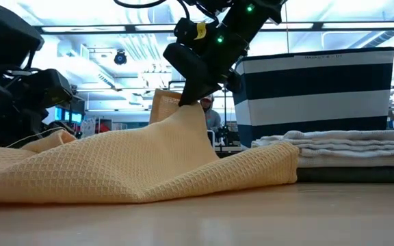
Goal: Fold kitchen towel into neat rectangle
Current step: Fold the orange towel
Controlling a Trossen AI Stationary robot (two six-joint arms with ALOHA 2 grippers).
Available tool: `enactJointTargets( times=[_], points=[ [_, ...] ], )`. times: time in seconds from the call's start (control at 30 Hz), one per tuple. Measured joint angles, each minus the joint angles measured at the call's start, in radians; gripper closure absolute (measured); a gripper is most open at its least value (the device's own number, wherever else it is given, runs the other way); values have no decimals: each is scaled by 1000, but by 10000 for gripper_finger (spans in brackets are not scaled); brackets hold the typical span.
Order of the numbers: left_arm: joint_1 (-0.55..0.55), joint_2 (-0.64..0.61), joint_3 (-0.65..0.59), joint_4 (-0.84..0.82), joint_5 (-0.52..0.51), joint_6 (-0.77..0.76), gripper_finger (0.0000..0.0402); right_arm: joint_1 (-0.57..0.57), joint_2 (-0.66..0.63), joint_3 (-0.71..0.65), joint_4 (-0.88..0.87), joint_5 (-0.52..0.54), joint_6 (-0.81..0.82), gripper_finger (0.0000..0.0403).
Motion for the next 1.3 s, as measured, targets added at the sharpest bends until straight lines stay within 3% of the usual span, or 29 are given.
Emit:
enactJointTargets(
  times=[0.2,0.43,0.73,0.87,1.1,1.3],
  points=[
    [0,13,0,79,-2,1,293,0,0,0,2,0,0,403],
    [2,51,3,93,-25,27,318,0,0,0,15,0,-2,403],
    [3,206,107,73,-64,35,306,0,0,0,45,0,-14,403],
    [3,236,149,44,-69,62,330,11,-5,0,43,-2,-25,403],
    [2,154,150,-11,-56,74,395,40,-26,13,36,-3,-83,403],
    [3,0,175,-189,-57,135,400,35,-80,12,7,9,-119,403]
  ],
)
